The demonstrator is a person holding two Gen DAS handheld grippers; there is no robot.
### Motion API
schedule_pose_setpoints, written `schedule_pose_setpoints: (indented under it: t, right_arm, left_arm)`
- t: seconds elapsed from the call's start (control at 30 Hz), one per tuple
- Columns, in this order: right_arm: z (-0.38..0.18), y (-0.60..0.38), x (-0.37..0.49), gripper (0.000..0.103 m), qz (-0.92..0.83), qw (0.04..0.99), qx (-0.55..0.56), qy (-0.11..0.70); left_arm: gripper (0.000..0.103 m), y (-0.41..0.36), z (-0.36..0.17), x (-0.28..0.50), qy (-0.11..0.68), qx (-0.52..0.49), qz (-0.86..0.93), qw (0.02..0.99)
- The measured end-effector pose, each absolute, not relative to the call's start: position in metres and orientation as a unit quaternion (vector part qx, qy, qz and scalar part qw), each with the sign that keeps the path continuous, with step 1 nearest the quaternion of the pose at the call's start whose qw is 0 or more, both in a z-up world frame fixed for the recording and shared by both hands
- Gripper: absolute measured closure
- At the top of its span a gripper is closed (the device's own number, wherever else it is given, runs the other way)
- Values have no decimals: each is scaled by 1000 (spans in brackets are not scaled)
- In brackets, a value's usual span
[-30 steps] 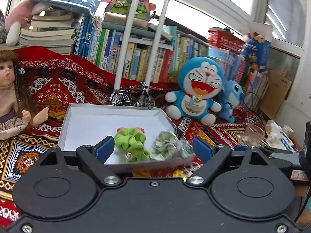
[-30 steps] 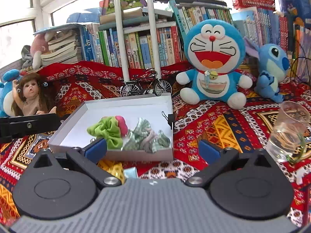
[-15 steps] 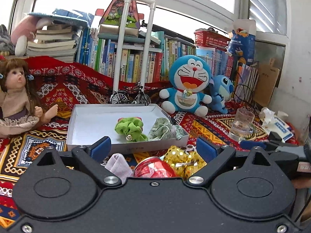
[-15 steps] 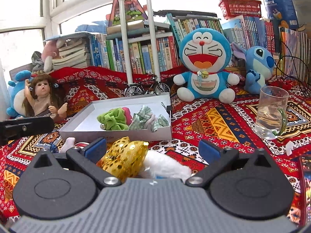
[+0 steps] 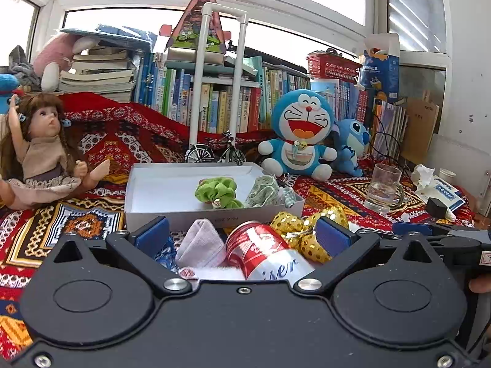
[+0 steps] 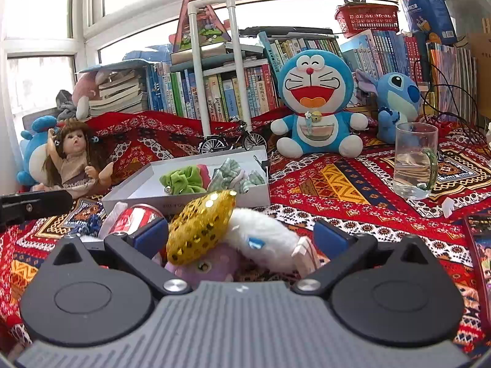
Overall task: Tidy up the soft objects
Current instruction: 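Withdraw both tools from the tray back toward the remaining items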
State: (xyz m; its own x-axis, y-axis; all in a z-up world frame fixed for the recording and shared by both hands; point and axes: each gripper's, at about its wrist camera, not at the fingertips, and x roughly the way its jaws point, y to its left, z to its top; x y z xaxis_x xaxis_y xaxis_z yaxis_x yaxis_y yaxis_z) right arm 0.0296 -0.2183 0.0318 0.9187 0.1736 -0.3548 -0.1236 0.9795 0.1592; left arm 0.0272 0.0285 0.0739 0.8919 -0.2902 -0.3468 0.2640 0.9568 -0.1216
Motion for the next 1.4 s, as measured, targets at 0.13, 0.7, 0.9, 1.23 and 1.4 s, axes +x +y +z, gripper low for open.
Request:
schedule_pose_setpoints:
  t: [0.13, 0.7, 0.9, 1.23, 1.4]
  right_arm:
    - [26, -214, 20, 0, 84, 979, 56, 179]
    - [5, -213, 3, 0, 66, 975, 44, 210]
    - [2, -214, 3, 0, 59, 973, 44, 219]
    - [-1, -218, 5, 0, 66, 967, 59, 240]
    - [-2, -214, 3, 0, 82, 965, 58, 241]
  left_arm:
    - [1, 36, 65, 20, 191, -42, -132, 972]
    - [0, 46, 41, 6, 204, -41, -107, 972]
    - [0, 47, 36, 3, 210, -36, -100, 972]
    - [0, 48, 29, 0, 223, -34, -92, 970]
    - [0, 49, 27, -1, 228, -36, -89, 969]
